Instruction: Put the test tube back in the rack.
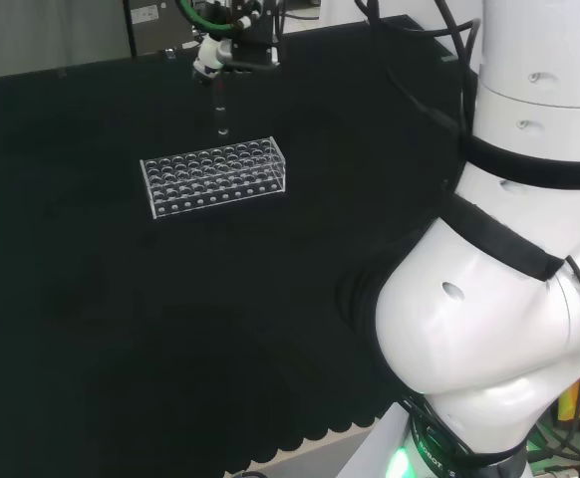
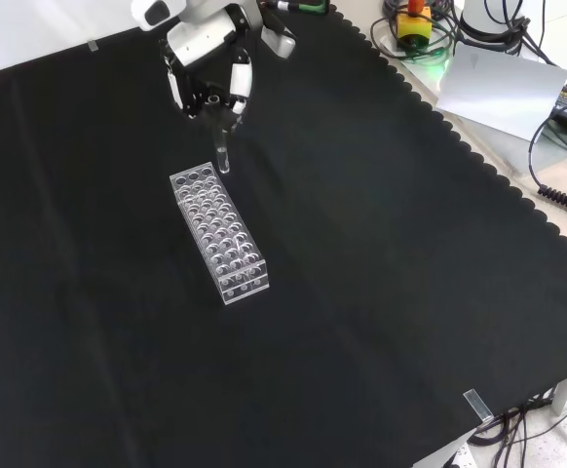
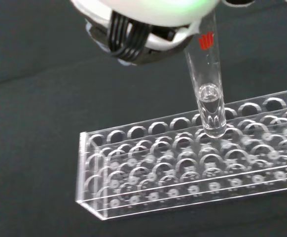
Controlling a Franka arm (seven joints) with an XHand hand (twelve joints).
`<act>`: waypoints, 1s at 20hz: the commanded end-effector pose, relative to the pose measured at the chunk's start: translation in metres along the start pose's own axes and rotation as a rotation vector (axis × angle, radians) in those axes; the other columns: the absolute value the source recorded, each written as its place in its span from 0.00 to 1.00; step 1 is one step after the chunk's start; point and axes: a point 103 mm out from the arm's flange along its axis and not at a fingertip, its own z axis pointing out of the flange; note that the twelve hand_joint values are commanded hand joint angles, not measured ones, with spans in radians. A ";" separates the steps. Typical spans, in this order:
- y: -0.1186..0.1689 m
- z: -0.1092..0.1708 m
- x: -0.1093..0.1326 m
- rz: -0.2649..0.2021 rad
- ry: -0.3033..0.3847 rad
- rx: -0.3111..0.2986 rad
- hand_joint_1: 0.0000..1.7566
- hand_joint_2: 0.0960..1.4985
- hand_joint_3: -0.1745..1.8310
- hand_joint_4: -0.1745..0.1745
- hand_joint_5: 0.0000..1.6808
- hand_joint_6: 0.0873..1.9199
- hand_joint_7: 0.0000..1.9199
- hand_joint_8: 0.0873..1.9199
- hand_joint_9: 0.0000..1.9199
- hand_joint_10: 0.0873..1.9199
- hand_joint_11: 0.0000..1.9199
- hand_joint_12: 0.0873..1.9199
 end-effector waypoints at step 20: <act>0.023 0.038 -0.012 0.024 0.028 0.054 0.70 0.43 0.37 0.00 0.78 0.25 0.89 0.23 0.85 0.34 0.68 0.43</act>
